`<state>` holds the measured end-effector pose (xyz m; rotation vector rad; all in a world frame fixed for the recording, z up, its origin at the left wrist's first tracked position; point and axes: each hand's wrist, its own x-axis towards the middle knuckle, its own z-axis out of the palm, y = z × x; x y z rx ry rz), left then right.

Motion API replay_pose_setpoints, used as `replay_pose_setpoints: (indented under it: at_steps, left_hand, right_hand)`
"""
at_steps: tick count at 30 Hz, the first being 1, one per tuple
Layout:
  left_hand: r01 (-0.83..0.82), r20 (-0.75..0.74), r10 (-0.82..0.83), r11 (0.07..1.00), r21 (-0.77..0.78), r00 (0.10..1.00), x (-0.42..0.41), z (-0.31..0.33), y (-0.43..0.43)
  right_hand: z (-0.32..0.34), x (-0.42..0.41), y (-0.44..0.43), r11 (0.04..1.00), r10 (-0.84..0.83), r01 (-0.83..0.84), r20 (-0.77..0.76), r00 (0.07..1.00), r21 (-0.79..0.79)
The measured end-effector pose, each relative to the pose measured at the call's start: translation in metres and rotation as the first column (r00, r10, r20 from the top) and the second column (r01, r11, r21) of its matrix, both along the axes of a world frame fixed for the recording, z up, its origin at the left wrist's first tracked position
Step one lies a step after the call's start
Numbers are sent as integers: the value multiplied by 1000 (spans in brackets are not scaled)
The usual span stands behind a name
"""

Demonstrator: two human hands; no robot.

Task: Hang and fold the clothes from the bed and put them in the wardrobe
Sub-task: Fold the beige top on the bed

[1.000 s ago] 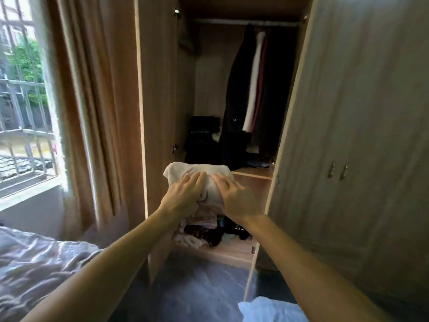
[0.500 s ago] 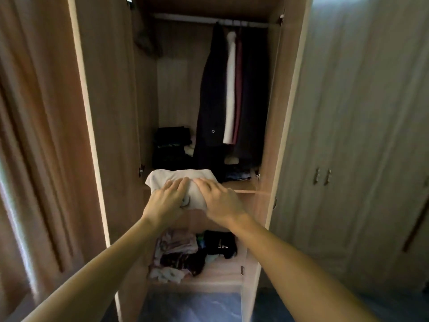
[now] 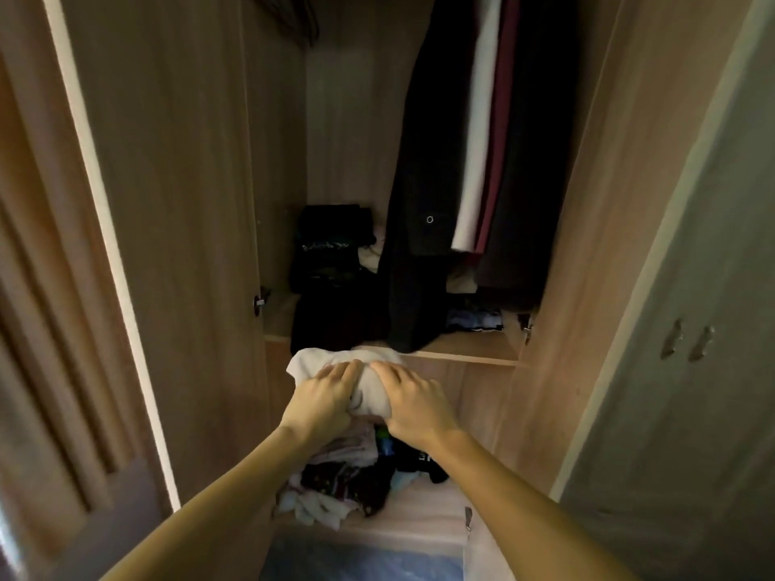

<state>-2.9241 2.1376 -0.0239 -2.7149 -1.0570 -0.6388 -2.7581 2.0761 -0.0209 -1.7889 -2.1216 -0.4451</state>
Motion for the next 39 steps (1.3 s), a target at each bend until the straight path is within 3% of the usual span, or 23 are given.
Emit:
replay_pose_setpoints:
  at_steps: [10, 19, 21, 23, 26, 33, 39]
  left_hand:
    - [-83, -17, 82, 993, -82, 996, 49, -39, 152]
    - [-134, 130, 119, 985, 111, 984, 76, -23, 337]
    - [-181, 124, 171, 981, 71, 977, 80, -36, 374]
    - [-183, 71, 182, 983, -4, 981, 81, -63, 400]
    - [-206, -97, 189, 955, -214, 977, 75, -109, 411]
    - [-268, -181, 238, 950, -160, 954, 92, -127, 436]
    - [-389, -257, 353, 915, -105, 900, 86, -112, 496]
  right_hand:
    - [-42, 55, 165, 994, 107, -106, -78, 991, 15]
    - [-17, 68, 343, 971, 72, -64, -26, 997, 230]
    - [-24, 66, 383, 989, -2, 5, -20, 1000, 151]
    - [-44, 66, 416, 996, -89, 89, -4, 996, -31]
    - [-80, 70, 441, 958, -129, 98, -101, 987, -269]
    - [-97, 93, 453, 968, 54, -62, -42, 998, -245]
    - [-82, 59, 505, 978, -56, 35, -99, 994, -205]
